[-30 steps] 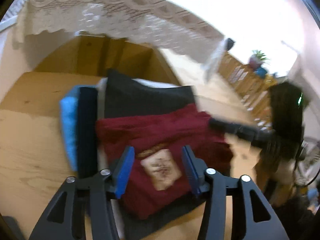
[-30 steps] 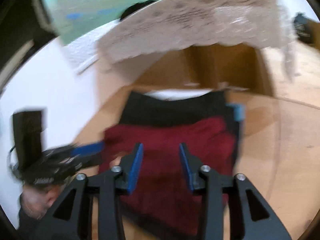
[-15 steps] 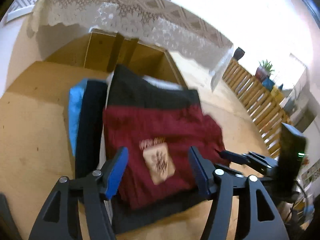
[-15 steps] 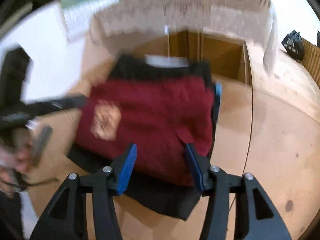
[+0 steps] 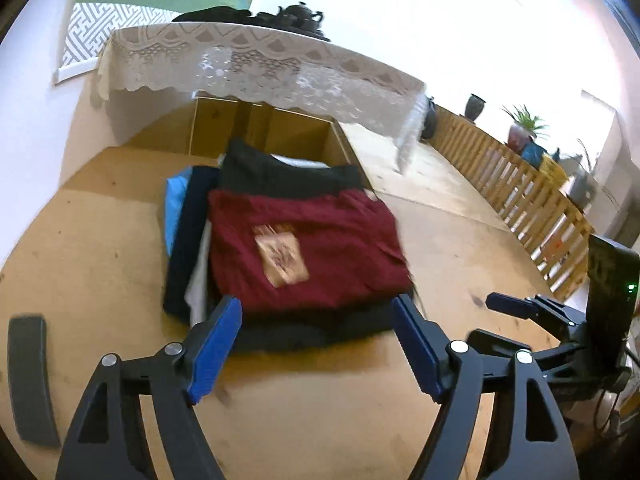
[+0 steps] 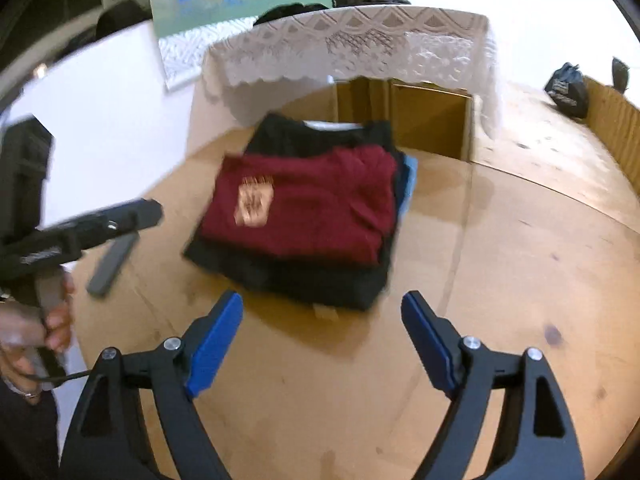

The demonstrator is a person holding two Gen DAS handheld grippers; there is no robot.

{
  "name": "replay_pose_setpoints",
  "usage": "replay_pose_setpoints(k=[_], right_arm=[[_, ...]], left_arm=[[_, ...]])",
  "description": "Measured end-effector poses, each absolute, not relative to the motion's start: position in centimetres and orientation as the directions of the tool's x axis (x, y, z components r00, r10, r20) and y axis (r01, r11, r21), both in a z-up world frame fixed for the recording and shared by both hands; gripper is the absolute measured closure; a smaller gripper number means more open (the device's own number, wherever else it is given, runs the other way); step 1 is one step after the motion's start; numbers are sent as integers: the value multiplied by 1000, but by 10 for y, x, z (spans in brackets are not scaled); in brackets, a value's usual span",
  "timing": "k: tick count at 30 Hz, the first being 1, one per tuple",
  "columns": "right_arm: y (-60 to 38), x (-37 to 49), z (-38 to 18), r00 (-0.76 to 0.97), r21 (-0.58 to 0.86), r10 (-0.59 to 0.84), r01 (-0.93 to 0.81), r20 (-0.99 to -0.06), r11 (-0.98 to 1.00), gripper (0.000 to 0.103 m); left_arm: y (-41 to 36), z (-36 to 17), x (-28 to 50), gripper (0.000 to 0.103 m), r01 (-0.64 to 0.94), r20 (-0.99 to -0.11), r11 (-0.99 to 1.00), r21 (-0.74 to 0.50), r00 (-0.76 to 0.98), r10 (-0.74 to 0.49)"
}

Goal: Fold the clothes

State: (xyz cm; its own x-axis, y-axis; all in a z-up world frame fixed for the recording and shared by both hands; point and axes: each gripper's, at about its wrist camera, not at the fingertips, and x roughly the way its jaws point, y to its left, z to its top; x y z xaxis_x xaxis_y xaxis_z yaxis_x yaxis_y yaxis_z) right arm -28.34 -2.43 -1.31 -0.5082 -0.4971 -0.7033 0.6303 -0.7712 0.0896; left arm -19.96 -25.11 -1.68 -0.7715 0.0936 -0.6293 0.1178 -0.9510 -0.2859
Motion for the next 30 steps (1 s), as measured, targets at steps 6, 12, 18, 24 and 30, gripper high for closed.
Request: replay_pose_setpoints(k=[6,12,18,24,30], right_arm=[[-4,-237,-13,-631,-89,-363,567,-685,-819,22],[28,-204,3,-656,-64,-380,547,-652,-835,22],[45,-166,15,-688,-83,-384,541,-616,-837,21],[71,-145,17,-708,-59,-390,518,-589,-853,21],[95,-134,17,-702,-19,-404,510,-586,-860,21]], left_arm=[[-209,-18,-175,26,117,-661,-959,-257,-745,87],[-172,-9,-138,21,143,-635,-964,-225,-772,34],[-129,-3,-109,21,128,-648,-981,-144,-761,-4],[-102,6,-88,19,123,-640,-987,-100,-767,-31],[-82,10,-72,19,117,-633,-990,-83,-773,-38]])
